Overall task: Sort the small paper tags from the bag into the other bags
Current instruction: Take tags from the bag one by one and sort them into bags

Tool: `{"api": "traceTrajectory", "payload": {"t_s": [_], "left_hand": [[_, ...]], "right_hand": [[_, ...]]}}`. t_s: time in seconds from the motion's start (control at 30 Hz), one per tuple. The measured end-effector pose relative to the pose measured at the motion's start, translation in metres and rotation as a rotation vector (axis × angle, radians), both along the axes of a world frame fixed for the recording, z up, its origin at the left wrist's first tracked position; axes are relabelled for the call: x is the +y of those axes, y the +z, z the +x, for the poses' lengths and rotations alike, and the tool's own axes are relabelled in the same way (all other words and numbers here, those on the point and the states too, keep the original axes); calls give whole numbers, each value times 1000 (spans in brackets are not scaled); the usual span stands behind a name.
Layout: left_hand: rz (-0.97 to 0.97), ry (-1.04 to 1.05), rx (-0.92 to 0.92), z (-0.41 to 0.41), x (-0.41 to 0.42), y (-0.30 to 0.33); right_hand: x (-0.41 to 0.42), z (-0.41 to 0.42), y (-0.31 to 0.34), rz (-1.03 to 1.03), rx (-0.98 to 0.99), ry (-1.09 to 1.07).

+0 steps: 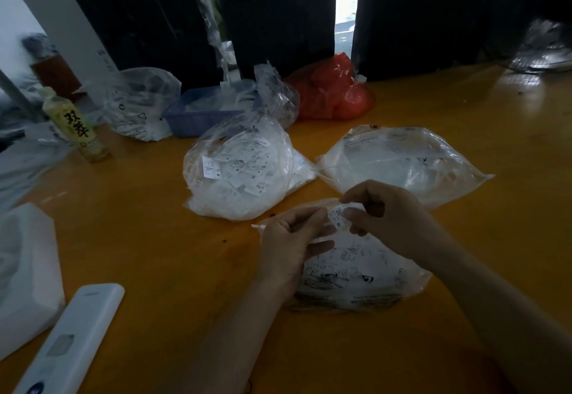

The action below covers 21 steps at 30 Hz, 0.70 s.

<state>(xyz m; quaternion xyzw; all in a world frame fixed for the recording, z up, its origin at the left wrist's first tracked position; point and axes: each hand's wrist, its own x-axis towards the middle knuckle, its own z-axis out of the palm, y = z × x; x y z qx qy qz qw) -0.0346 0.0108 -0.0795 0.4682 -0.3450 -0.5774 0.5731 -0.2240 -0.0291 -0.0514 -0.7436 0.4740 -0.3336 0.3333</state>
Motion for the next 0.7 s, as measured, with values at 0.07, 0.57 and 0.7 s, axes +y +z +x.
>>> {"api": "traceTrajectory", "payload": {"t_s": [0.07, 0.57, 0.7], "left_hand": [[17, 19, 49, 1, -2, 0], [-12, 36, 71, 1, -4, -5], [-31, -8, 37, 1, -4, -3]], "right_hand": [[0, 0, 1, 17, -29, -15], [-1, 0, 1, 99, -90, -4], [0, 1, 2, 103, -110, -36]]}}
